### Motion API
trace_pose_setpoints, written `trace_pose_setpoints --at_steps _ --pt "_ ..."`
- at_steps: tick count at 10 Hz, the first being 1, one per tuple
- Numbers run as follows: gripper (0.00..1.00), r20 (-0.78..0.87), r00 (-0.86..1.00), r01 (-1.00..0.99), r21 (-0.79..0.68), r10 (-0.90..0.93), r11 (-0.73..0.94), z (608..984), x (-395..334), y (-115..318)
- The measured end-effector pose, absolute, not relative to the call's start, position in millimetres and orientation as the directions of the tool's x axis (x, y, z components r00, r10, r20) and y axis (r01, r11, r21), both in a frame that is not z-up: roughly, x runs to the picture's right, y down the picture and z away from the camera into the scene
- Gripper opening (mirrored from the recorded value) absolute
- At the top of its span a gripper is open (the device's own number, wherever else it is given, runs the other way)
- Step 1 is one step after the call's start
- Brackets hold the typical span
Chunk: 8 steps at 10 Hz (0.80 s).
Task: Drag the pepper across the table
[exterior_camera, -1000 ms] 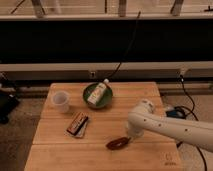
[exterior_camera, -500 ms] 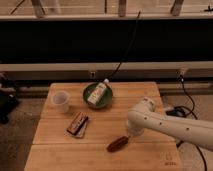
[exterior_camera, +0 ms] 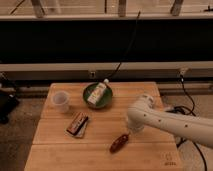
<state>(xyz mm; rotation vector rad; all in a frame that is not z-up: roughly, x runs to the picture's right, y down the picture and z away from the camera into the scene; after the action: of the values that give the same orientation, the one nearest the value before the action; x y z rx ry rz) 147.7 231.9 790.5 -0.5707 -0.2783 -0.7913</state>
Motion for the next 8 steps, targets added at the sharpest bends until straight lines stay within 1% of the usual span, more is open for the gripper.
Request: trace_pose_setpoints --at_steps 4,5,6,7,8 --pt "0.0 0.407 0.689 0.724 -0.383 -0.599 0.573 800.7 154.2 211.5" --pt "0.01 0.405 0.691 0.723 -0.385 -0.599 0.573 801.3 154.7 210.7" --pt "0.08 0.398 0.691 0.723 -0.387 -0.603 0.573 801.1 155.5 209.6" --pt "0.2 0.39 0.689 0.724 -0.391 -0.61 0.568 798.5 155.8 210.6" --pt "0.3 0.387 0.685 0.728 -0.391 -0.617 0.563 794.0 154.3 213.2"
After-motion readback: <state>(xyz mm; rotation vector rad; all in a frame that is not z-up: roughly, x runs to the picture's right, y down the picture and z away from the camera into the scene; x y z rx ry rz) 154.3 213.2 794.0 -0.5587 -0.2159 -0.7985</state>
